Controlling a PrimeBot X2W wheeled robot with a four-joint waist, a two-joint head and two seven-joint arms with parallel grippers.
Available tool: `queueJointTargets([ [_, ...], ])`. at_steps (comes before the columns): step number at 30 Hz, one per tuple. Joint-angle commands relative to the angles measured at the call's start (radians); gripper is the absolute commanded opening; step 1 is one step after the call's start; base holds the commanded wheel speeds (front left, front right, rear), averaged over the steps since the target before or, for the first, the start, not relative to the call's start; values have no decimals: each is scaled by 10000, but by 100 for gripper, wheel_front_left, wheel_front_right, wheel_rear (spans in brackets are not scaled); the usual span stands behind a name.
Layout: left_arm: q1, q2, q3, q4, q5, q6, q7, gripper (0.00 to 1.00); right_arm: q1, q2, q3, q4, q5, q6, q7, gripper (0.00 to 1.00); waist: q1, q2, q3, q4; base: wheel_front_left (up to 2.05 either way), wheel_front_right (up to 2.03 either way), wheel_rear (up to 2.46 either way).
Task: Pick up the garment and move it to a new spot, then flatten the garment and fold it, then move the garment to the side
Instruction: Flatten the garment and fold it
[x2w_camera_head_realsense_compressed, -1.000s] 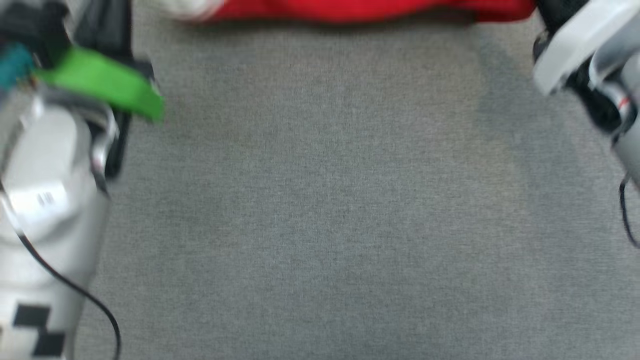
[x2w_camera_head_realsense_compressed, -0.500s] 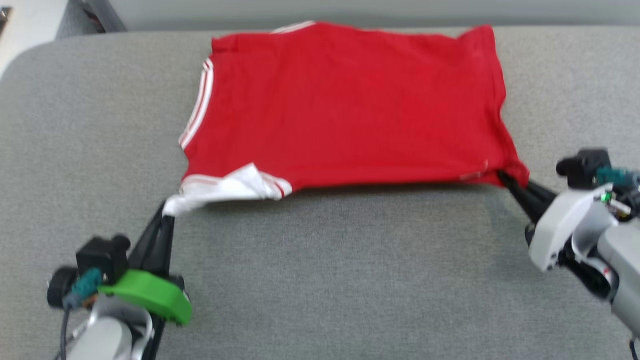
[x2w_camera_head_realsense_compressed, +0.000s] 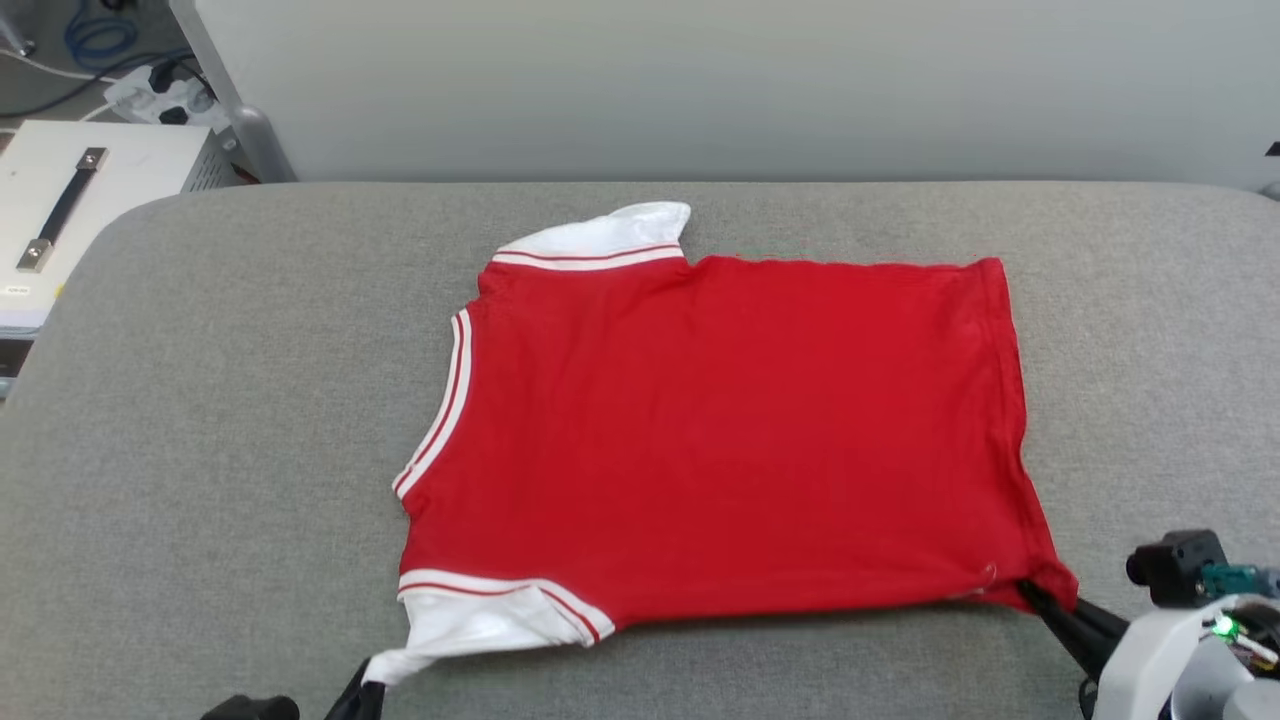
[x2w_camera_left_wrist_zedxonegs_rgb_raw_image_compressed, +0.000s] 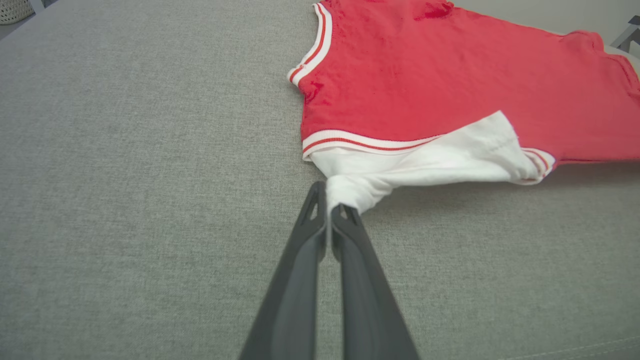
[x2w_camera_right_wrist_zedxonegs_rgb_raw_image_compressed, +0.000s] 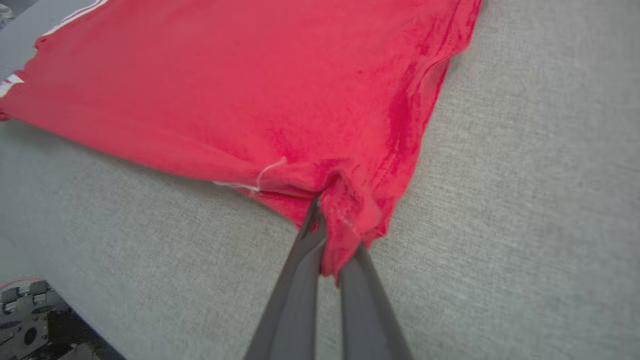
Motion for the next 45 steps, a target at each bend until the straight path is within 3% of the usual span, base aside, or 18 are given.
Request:
queueJointTargets([
  [1,234,-23,12,-29,-86,86,34,0,398,-82,-217,-87,12,-7,27,0,2,-1,-262,86,0,0,0],
  [10,812,32,-110,240,-322,-37,89,0,2646,-107,-1599,-1005,-308,-7,416,0,2,-1,-405,129,0,0,0],
  [20,-61,160,-209,666,11,-254,-207,0,3168,626,-3367,-1828,-1163,-7,1180,0,2,-1,-397,53,0,0,0],
  [31,-3168,313,-468,1364,558,-914,116,0,2660,1211,-4581,-2736,-1534,-7,2235,0,2,-1,448,-239,0,0,0],
  [45,-6551,236,-1201,4559,946,-1843,289,0,306,1710,-4502,-1921,-1675,-7,2837,0,2,-1,2156,-727,0,0,0],
])
